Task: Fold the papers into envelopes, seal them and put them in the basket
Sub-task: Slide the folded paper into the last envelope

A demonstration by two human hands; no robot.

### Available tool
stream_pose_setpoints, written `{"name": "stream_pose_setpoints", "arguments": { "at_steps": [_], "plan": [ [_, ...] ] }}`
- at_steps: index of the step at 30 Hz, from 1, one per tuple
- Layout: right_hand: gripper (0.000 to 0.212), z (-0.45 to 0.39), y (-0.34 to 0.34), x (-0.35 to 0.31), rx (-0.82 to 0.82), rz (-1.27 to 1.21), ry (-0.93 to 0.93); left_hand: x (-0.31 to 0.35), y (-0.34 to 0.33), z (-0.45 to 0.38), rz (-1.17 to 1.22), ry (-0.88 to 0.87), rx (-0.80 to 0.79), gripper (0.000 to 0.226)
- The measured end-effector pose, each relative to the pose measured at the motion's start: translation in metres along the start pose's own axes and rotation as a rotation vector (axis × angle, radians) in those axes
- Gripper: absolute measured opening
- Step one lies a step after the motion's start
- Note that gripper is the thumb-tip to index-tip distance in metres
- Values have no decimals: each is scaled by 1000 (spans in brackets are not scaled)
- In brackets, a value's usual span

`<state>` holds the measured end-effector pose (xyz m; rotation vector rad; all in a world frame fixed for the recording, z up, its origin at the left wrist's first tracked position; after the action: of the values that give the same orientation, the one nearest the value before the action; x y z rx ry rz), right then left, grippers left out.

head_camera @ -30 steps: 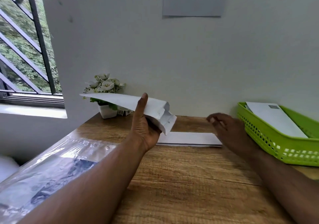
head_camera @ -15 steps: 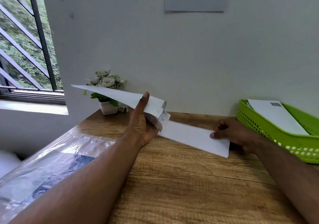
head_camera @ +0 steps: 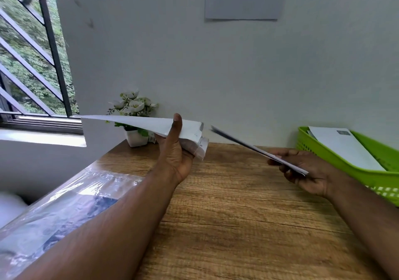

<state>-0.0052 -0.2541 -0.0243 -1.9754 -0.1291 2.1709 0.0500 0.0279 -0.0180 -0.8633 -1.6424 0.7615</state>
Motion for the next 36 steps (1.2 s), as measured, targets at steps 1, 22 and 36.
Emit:
{"name": "stream_pose_setpoints", "arguments": {
  "at_steps": [1,22,36],
  "plan": [
    [18,1,0,2,-10,17,-25,1,0,-1,6,-2,8,126],
    [15,2,-11,3,16,240,43,-2,-1,3,-57,32,-52,76],
    [17,-3,-6,6,-12,328,29,-11,-7,13,-130,188,-62,57]
  ]
}}
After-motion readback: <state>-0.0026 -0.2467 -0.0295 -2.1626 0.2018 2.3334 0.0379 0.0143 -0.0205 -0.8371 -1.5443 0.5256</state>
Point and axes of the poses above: each hand's wrist, its own z-axis away from the middle knuckle, its own y-axis out of the back of the hand, x = y × z, the point moved 4 cm from there along -z, towards the middle knuckle
